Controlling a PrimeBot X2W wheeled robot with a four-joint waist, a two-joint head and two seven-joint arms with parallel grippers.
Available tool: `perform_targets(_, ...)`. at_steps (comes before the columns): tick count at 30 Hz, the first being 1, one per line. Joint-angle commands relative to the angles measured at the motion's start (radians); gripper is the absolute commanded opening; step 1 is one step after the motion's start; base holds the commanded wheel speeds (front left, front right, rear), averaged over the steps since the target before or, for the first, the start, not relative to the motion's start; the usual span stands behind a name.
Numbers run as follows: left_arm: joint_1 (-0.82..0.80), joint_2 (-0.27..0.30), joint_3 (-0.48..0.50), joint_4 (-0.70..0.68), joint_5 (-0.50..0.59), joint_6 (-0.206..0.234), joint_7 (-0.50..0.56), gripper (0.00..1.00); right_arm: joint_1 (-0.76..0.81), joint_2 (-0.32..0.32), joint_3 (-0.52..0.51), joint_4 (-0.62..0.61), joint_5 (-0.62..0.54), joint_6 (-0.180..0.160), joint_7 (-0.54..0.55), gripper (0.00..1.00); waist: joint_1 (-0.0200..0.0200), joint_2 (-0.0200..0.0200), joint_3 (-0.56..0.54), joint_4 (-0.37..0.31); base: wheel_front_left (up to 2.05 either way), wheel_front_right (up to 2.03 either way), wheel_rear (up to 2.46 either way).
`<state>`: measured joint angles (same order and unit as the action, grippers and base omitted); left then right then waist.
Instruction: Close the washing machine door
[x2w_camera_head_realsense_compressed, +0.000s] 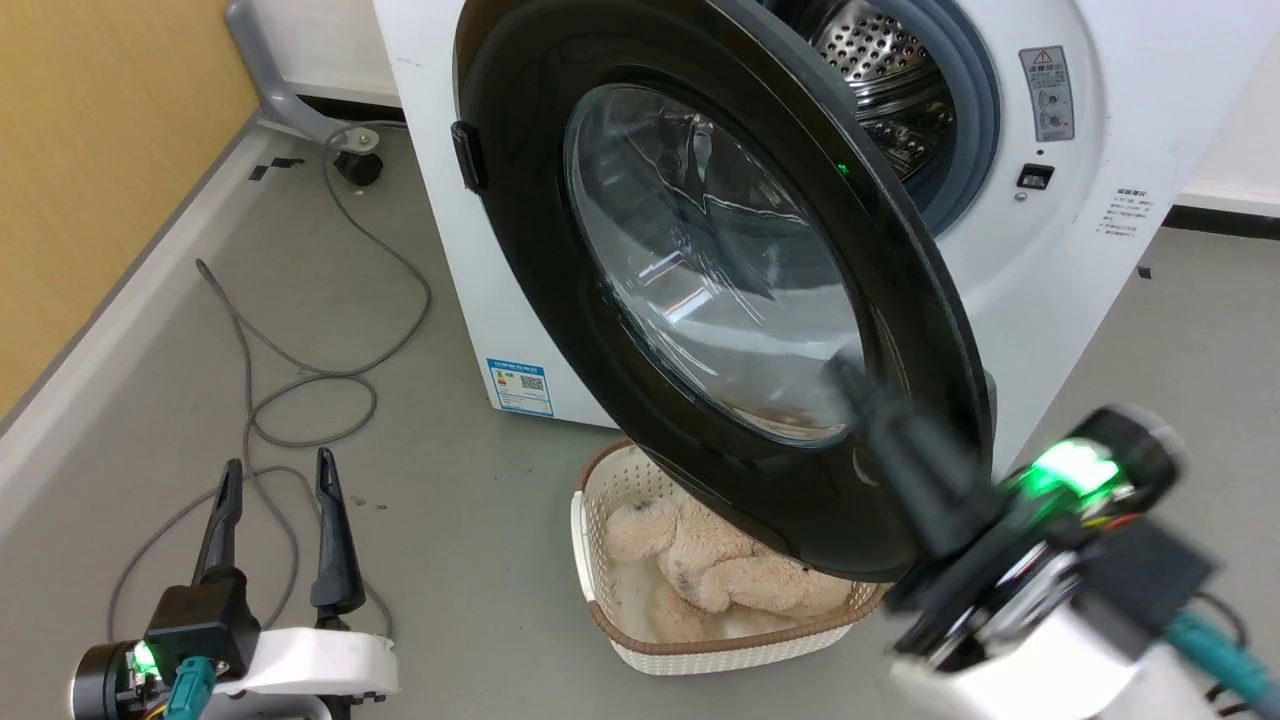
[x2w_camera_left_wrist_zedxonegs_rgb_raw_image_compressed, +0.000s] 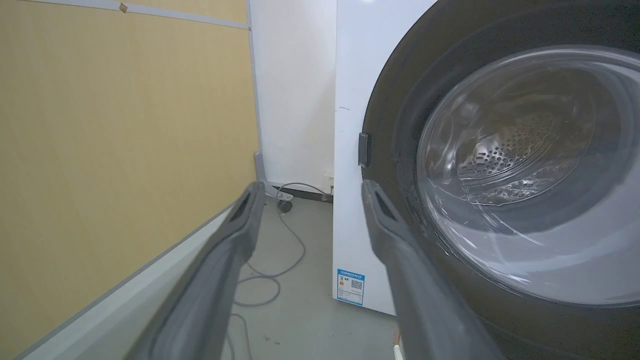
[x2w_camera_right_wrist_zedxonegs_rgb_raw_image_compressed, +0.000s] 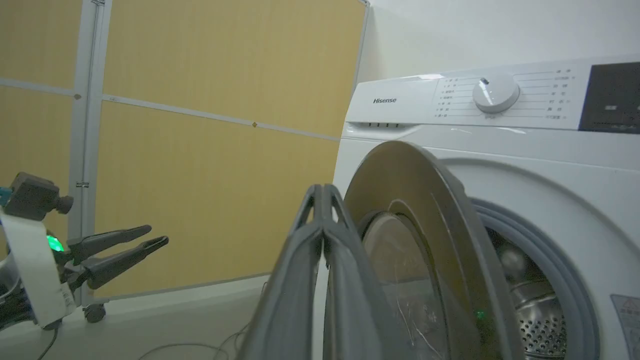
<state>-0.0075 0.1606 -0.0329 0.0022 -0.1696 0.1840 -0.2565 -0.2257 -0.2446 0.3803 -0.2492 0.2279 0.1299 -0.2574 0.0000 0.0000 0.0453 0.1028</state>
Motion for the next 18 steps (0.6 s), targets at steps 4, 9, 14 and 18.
perform_targets(4, 0.009, -0.031, 0.039, 0.006, 0.027, -0.037, -0.005, 1.00, 0.044, -0.087, 0.098, 0.114, -0.035, 0.001, -0.004, 0.00, 0.0000, 0.0000, 0.010, -0.007, 0.00, 0.00, 0.00)
perform_targets(9, 0.005, -0.049, 0.061, 0.001, 0.044, -0.056, -0.005, 1.00, 0.068, -0.106, 0.086, 0.200, -0.060, 0.001, -0.004, 0.00, 0.0000, 0.0000, 0.028, -0.020, 0.00, 0.00, 0.00)
perform_targets(14, -0.001, -0.066, 0.073, -0.004, 0.059, -0.070, -0.005, 1.00, 0.073, -0.104, 0.047, 0.273, -0.073, 0.001, -0.004, 0.00, 0.0000, 0.0000, 0.053, -0.036, 0.00, 0.00, 0.00)
perform_targets(18, -0.021, -0.076, 0.075, -0.003, 0.069, -0.083, -0.005, 1.00, 0.057, -0.087, -0.005, 0.306, -0.070, 0.001, -0.004, 0.00, 0.0000, 0.0000, 0.081, -0.046, 0.00, 0.00, 0.00)
